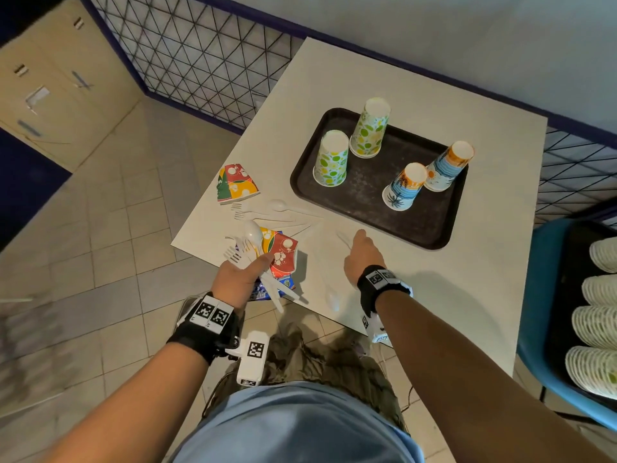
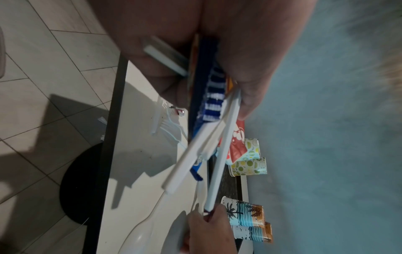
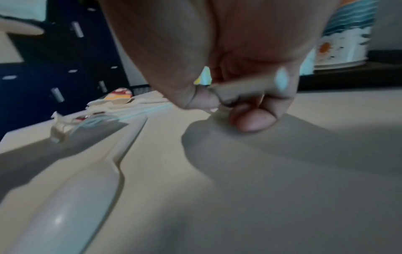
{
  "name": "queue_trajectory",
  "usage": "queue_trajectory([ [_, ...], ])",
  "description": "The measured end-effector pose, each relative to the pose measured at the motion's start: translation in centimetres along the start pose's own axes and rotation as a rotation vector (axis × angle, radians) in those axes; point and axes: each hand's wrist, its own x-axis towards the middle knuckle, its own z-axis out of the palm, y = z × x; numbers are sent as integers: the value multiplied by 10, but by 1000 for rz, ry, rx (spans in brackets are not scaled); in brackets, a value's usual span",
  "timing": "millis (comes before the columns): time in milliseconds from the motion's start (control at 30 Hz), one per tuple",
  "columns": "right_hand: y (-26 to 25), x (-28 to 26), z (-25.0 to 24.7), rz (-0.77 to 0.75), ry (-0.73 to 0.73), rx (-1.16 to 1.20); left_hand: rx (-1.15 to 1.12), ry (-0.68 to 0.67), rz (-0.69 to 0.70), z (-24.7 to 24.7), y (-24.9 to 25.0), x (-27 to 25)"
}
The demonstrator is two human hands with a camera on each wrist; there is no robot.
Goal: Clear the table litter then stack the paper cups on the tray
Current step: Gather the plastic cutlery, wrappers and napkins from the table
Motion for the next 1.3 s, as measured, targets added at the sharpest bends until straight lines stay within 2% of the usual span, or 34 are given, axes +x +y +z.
queue_trajectory([
  [67, 4, -2, -4, -17, 28, 14, -22, 3, -6, 1, 1, 0],
  [133, 5, -5, -5, -162, -5, -27, -39, -3, -12, 2, 1, 1],
  [233, 2, -8, 2, -432, -214, -181, -51, -8, -22, 5, 1, 2],
  [300, 1, -6, 9, -456, -343, -320, -47, -6, -34, 5, 1, 3],
  [400, 5, -1, 10, -406, -374, -414, -51, -19, -36, 4, 2, 4],
  [667, 59, -7, -14, -435, -254, -457, -75, -38, -10, 3, 3, 4],
  [733, 70, -16, -24, -394, -220, -365, -80, -43, -14, 2, 3, 4],
  [800, 74, -26, -32, -371, -99, -143, -80, -38, -8, 3, 3, 4],
  [867, 62, -41, -42, -374, 88, 86, -70, -29, 6, 6, 4, 5],
  [933, 30, -61, -48, -377, 205, 248, -56, -53, 19, 12, 5, 4],
  [1000, -10, -81, -49, -416, 237, 389, -48, -86, 37, 20, 8, 3],
  [1067, -42, -94, -45, -506, 206, 508, -47, -115, 56, 28, 12, 0],
  [1167, -63, -96, -36, -527, 229, 437, -49, -141, 72, 35, 17, -2],
  [1300, -68, -94, -30, -511, 308, 356, -137, -128, 57, 34, 21, -1],
])
